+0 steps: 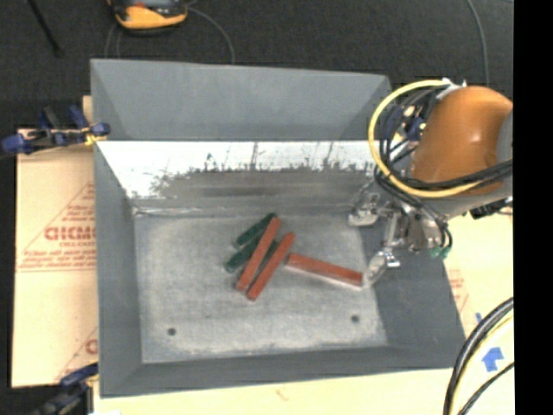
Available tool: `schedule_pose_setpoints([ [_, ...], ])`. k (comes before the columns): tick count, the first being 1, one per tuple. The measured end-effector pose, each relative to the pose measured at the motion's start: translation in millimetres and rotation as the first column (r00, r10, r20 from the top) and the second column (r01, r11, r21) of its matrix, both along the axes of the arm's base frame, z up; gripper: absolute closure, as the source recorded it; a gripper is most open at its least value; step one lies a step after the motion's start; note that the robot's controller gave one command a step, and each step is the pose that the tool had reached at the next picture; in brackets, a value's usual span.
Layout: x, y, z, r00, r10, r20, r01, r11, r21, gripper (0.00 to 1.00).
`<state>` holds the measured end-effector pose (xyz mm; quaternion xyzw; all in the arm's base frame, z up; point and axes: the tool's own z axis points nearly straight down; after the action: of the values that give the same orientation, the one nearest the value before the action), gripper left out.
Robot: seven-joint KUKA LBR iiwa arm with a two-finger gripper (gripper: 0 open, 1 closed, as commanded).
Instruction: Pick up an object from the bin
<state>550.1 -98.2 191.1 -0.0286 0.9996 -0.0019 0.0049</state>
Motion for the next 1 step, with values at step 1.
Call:
schedule_pose_setpoints([
  [1, 25.4, 13.6, -110.0, 0.999, -0.036, -0.010, 0.036, 0.999, 0.004, 1.00],
])
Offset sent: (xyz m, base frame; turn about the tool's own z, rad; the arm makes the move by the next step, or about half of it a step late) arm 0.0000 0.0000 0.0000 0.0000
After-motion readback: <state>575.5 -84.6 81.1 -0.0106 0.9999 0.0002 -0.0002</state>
